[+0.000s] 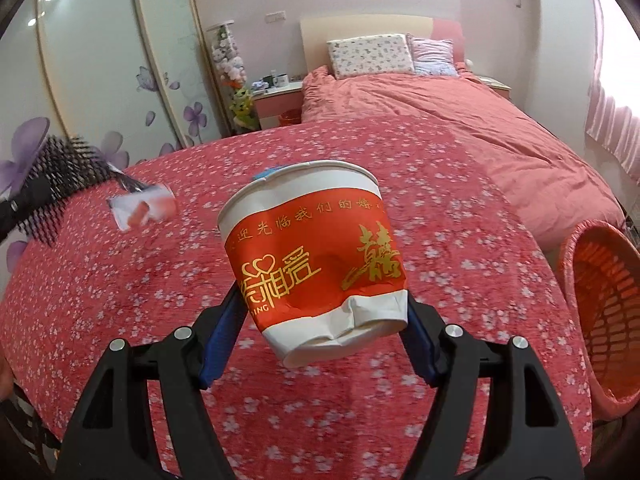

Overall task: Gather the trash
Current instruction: 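Carry the paper cup and mesh pad over the orange basket and release both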

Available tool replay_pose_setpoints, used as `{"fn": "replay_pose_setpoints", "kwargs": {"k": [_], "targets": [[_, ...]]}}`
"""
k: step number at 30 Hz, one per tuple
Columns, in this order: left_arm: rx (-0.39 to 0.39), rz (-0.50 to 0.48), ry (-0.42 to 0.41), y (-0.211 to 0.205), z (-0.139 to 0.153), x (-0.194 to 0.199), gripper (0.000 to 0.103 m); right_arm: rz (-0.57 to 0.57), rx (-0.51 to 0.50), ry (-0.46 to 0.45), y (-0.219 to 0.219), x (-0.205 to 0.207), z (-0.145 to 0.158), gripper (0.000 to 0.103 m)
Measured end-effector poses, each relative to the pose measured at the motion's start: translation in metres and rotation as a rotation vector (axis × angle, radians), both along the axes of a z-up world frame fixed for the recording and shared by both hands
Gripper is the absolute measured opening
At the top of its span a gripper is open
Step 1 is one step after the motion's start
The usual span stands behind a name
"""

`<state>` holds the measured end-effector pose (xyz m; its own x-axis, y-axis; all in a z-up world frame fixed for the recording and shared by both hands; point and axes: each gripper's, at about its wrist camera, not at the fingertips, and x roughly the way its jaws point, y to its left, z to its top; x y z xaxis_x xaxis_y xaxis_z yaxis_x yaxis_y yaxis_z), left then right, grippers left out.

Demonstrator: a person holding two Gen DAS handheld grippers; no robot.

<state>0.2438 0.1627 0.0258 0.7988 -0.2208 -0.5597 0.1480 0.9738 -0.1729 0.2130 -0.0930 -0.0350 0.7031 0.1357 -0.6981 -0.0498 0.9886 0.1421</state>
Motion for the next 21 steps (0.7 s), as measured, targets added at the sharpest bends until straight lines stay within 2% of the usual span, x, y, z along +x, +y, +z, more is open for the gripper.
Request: {"fn": "replay_pose_setpoints", "kwargs": {"k": [1, 2, 3, 4, 6, 7, 8, 9, 10, 14, 16, 21], "targets": [[-0.021, -0.031, 0.044, -0.006, -0.010, 0.004, 0.008, -0.007, 0.000, 0.000, -0.004, -0.002, 0.000, 0.071], [0.060, -0.007, 0.057, -0.015, -0.021, 0.006, 0.008, -0.011, -0.003, -0.002, -0.006, -0.003, 0.001, 0.071], [0.079, -0.009, 0.088, -0.018, -0.031, 0.010, 0.008, -0.018, -0.008, -0.002, -0.009, -0.004, 0.001, 0.071], [0.065, -0.023, 0.159, -0.019, -0.044, 0.014, 0.008, -0.020, -0.012, -0.005, -0.013, -0.006, 0.002, 0.071], [0.084, -0.018, 0.184, -0.019, -0.053, 0.014, 0.008, -0.027, -0.023, -0.014, -0.018, -0.009, 0.003, 0.071], [0.096, 0.003, 0.180, -0.017, -0.051, 0.013, 0.008, -0.030, -0.023, -0.014, -0.021, -0.010, 0.003, 0.071], [0.071, 0.014, 0.172, -0.011, -0.048, 0.012, 0.008, -0.033, -0.023, -0.015, -0.023, -0.011, 0.003, 0.071], [-0.006, 0.010, 0.162, 0.000, -0.041, 0.011, 0.008, -0.038, -0.022, -0.016, -0.025, -0.011, 0.003, 0.071], [-0.041, 0.024, 0.138, 0.007, -0.031, 0.009, 0.008, -0.043, -0.016, -0.017, -0.028, -0.014, 0.002, 0.071], [-0.037, 0.049, 0.081, 0.014, -0.006, 0.005, 0.008, -0.059, -0.001, -0.020, -0.035, -0.015, 0.003, 0.071], [-0.013, 0.052, 0.050, 0.007, 0.003, 0.002, 0.008, -0.067, 0.002, -0.025, -0.039, -0.016, 0.005, 0.071], [-0.008, 0.020, 0.029, -0.021, 0.014, 0.009, 0.008, -0.097, -0.001, -0.063, -0.056, -0.023, 0.018, 0.071]]}}
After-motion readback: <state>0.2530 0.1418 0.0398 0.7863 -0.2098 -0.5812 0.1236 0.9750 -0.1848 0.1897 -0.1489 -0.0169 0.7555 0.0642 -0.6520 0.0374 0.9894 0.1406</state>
